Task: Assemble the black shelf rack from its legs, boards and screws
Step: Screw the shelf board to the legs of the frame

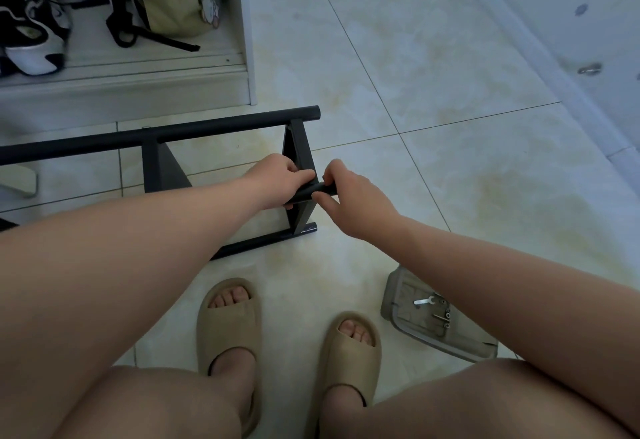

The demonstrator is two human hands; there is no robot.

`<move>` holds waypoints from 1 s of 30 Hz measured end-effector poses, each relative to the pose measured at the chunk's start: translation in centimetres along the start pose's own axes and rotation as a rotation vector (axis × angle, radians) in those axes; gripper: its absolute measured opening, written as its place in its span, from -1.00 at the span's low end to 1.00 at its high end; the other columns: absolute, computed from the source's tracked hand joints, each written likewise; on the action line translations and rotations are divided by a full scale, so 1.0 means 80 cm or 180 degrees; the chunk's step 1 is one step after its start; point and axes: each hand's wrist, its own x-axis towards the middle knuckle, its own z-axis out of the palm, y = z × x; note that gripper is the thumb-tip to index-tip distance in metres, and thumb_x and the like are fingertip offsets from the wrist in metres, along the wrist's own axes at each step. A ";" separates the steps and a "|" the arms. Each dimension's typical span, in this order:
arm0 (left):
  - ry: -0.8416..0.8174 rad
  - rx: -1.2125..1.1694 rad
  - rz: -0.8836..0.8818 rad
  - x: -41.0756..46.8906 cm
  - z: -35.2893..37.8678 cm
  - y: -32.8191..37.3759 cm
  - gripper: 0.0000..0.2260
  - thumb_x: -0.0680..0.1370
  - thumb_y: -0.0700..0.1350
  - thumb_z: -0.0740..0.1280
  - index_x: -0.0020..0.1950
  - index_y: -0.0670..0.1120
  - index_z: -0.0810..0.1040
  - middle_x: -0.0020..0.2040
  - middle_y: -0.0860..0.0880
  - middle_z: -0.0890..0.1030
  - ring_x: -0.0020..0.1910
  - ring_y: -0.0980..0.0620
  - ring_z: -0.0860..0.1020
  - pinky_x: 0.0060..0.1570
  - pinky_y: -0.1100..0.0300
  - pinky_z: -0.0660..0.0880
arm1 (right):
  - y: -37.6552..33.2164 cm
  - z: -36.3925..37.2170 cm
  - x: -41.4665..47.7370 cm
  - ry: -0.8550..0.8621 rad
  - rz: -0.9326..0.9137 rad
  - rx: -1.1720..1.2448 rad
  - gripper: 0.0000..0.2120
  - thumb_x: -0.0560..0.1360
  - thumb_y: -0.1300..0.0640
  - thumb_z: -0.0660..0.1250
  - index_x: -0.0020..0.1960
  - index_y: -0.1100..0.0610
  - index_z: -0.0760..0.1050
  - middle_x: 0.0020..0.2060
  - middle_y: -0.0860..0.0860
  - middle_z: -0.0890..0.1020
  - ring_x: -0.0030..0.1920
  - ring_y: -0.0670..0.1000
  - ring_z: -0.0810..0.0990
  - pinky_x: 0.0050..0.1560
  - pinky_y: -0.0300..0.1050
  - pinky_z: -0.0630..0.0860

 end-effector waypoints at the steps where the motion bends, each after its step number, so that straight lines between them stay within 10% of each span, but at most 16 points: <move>1: 0.0179 0.0189 0.0032 -0.004 0.004 0.002 -0.69 0.59 0.16 0.29 0.07 -0.07 0.54 -0.13 -0.05 0.68 -0.22 0.02 0.63 -0.16 0.09 0.52 | 0.003 -0.001 -0.005 -0.0040 -0.0031 0.0135 -0.78 0.64 -0.02 0.28 0.09 0.10 0.32 -0.01 0.01 0.53 -0.09 0.12 0.50 -0.15 0.04 0.44; 4: 0.0854 0.0673 0.0159 -0.022 0.005 0.015 -0.65 0.63 0.12 0.21 0.31 -0.05 0.40 0.23 -0.07 0.52 0.16 -0.15 0.51 0.15 -0.04 0.46 | 0.025 -0.015 -0.026 -0.0159 -0.0115 0.0037 -0.63 0.65 -0.05 0.26 0.37 0.09 0.34 0.38 0.00 0.43 0.24 0.11 0.50 0.18 0.05 0.47; 8: 0.1501 0.1517 0.1291 -0.044 0.007 0.046 -0.72 0.65 0.02 0.18 0.30 -0.07 0.43 0.26 -0.09 0.48 0.18 -0.15 0.45 0.06 0.00 0.40 | 0.071 -0.040 -0.072 -0.0269 -0.0110 -0.0495 -0.46 0.66 -0.06 0.24 0.58 0.02 0.19 0.61 -0.03 0.15 0.57 0.07 0.18 0.45 0.07 0.32; 20: -0.0766 0.3185 0.2561 -0.033 0.180 0.084 -0.78 0.64 0.00 0.18 0.25 0.01 0.44 0.27 -0.01 0.46 0.21 -0.09 0.48 -0.08 0.05 0.41 | 0.268 -0.031 -0.181 -0.1226 0.1125 -0.0907 -0.50 0.67 -0.01 0.20 0.58 -0.05 0.23 0.51 -0.01 0.36 0.49 0.10 0.33 0.39 0.06 0.39; 30: -0.1620 0.3639 0.3399 -0.012 0.317 0.003 -0.64 0.56 0.17 0.25 0.29 0.05 0.51 0.51 -0.07 0.34 0.59 -0.13 0.06 0.50 -0.15 0.08 | 0.377 0.108 -0.185 -0.1335 0.2412 -0.0337 -0.74 0.63 0.18 0.20 0.29 0.19 0.49 0.18 0.23 0.61 0.14 0.25 0.60 0.06 0.02 0.53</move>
